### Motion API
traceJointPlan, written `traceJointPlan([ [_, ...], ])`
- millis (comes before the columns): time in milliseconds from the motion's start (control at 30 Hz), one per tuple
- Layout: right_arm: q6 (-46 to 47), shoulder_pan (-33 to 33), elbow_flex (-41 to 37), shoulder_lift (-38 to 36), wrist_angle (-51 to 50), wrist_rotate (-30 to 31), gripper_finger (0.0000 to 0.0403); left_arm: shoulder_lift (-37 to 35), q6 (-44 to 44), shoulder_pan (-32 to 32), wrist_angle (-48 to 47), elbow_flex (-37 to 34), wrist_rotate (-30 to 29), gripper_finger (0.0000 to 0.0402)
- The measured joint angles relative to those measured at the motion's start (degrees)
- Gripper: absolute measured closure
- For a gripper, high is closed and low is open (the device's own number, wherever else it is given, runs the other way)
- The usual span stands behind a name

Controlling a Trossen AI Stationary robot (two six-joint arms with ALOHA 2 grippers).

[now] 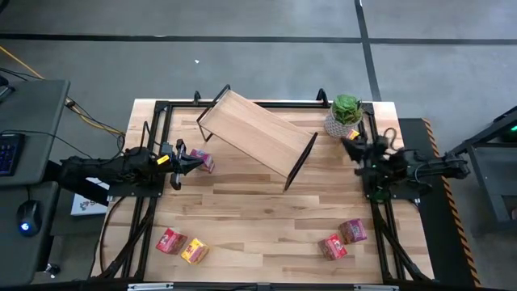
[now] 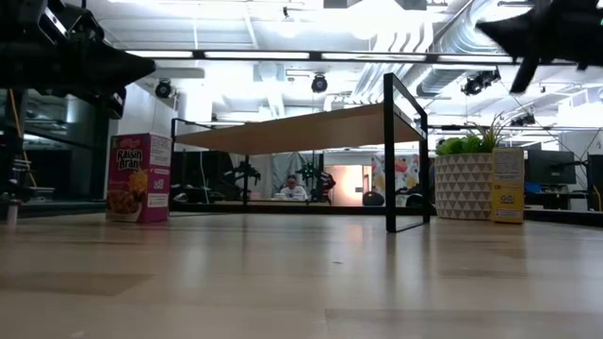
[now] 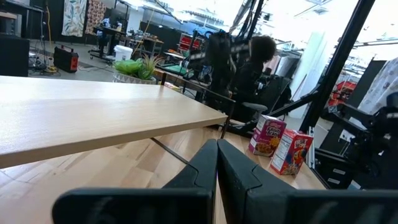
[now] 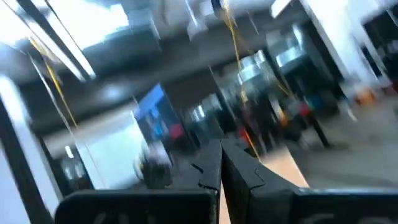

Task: Stack cereal on shelf
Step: Put the top right yellow cereal box on the shelf

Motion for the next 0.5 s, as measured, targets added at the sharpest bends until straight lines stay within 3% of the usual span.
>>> traceJointPlan([
  [100, -2.1, 0.0, 0.2, 3.9, 9.3, -2.3, 0.0402, 0.0, 0.0, 0.0, 0.0, 0.0, 0.0, 0.0398],
  [233, -2.1, 0.0, 4.8, 11.2, 5.9, 2.9, 0.0376, 0.0, 0.0, 0.0, 0.0, 0.0, 0.0, 0.0398],
  [367, -0.4, 0.0, 12.5, 19.8, -4.4, 10.5, 0.0307, 0.0, 0.0, 0.0, 0.0, 0.0, 0.0, 0.0398],
  [500, 2.9, 0.0, 24.5, 27.0, -27.4, 21.9, 0.0212, 0.0, 0.0, 0.0, 0.0, 0.0, 0.0, 0.0398],
])
